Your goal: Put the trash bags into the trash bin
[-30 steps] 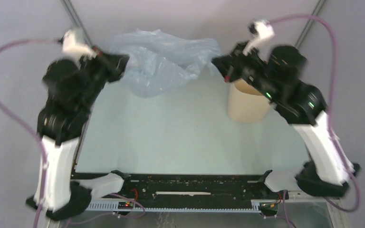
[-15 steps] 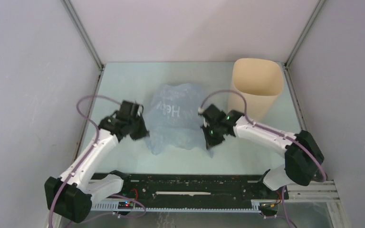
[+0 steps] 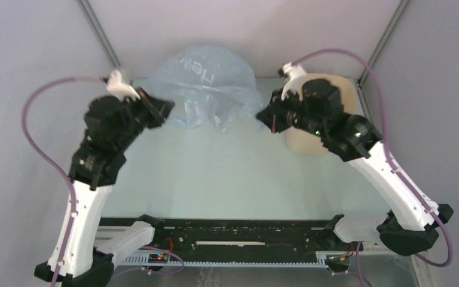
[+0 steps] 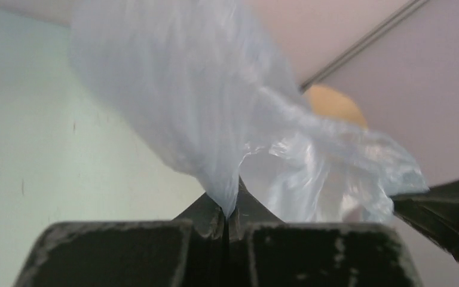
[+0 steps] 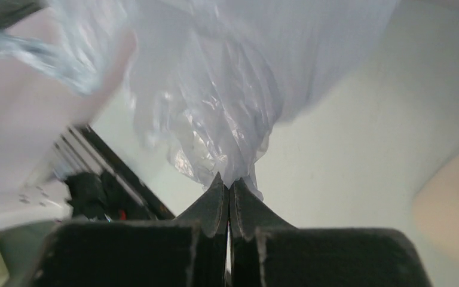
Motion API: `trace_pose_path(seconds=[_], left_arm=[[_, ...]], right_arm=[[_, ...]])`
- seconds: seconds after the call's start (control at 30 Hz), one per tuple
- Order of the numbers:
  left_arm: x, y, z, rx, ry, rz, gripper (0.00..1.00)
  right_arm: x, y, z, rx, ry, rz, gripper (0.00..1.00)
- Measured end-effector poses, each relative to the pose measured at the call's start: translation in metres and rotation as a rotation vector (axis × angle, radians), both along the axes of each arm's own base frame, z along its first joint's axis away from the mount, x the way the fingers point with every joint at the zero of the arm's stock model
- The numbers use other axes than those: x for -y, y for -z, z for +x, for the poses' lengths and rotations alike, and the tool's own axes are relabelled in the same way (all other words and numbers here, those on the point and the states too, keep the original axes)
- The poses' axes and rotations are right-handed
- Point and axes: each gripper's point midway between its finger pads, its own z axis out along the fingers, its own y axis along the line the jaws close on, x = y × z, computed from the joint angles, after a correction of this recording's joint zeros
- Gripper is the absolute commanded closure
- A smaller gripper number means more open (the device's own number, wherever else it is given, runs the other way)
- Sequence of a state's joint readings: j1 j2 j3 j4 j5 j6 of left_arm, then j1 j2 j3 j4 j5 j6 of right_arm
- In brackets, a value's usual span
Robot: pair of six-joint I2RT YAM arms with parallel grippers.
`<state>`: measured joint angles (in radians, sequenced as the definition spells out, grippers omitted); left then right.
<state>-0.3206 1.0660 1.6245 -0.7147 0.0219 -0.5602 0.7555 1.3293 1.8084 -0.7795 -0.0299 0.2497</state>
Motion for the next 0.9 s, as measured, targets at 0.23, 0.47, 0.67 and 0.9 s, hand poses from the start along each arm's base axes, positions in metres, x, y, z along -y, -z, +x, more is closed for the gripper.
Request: trace_pose_path(seconds=[0.23,0.47,0.67,0.9], left_arm=[[0.005,0.276,-0.046,-0.605,0.030,0.045,1.00],[-0.004,0.321,-0.086,-0.777,0.006,0.049,1.00],[0.003,0.265,-0.054,-0.641,0.002,0.014,1.00],[-0.002,0.228,-0.048,-0.537,-0.022,-0.002,1.00]], right_arm=[[0.000,0.267,-0.047,-0.516,-0.028,-0.345,1.00],[0.000,0.305,-0.080,-0.663,-0.070,-0.393,0.80],[-0.012,0.246,-0.060,-0.553,-0.076,-0.237,0.46],[0.021,0.209,-0.082,-0.492,-0.068,-0.225,0.09]])
